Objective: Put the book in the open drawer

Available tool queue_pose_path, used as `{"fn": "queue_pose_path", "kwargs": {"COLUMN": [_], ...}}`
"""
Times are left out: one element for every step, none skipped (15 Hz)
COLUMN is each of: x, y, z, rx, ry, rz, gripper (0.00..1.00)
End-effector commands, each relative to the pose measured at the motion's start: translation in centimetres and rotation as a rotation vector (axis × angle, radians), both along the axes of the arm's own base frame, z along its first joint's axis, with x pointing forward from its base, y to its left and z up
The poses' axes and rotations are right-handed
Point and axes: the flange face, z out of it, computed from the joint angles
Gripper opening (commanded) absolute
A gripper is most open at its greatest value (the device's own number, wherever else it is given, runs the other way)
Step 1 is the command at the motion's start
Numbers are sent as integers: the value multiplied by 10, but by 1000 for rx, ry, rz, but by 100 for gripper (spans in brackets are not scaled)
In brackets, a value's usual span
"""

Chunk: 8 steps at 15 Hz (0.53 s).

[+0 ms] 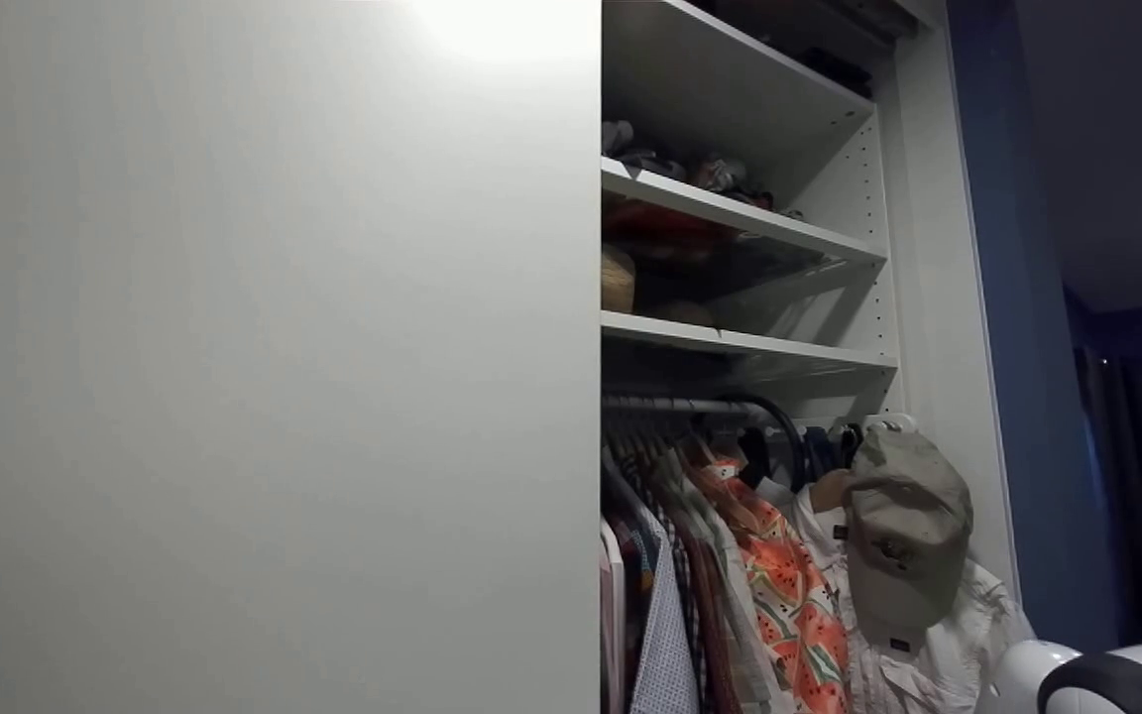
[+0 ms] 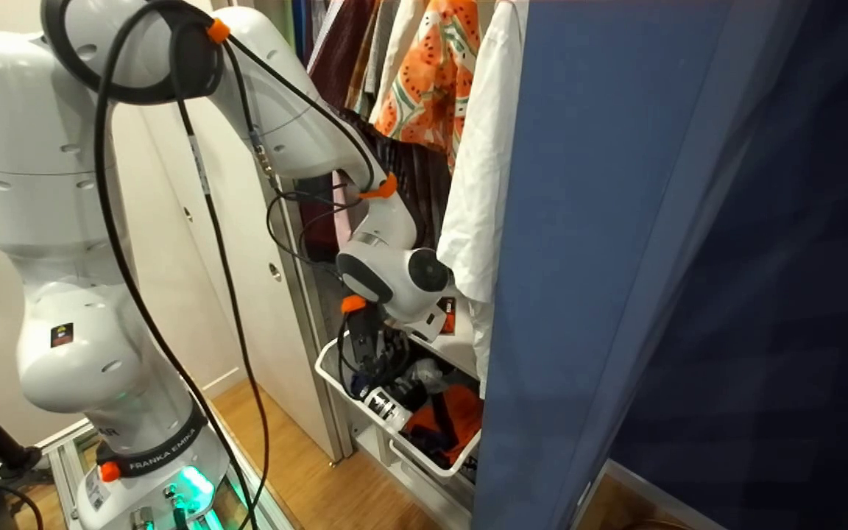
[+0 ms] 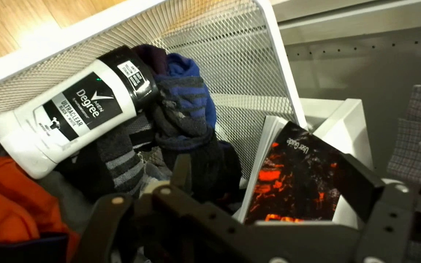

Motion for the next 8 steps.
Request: {"fn": "queue_pose_path", "kwargs": {"x": [8,8,2,3,4,4,5,5], "y": [-3,0,0,2,2,2,2,3], "z": [-14,-18,-10,-13,-15,-16,-18,-15], "rx": [70,96,48,61,69,72,69,92], "ry": [-29,-11,-3,3,6,8,7,-11], "rz": [-97,-78,-64,-64,-66,-67,-71,-65], "gripper": [100,100,100,100,100,100,100,100]}}
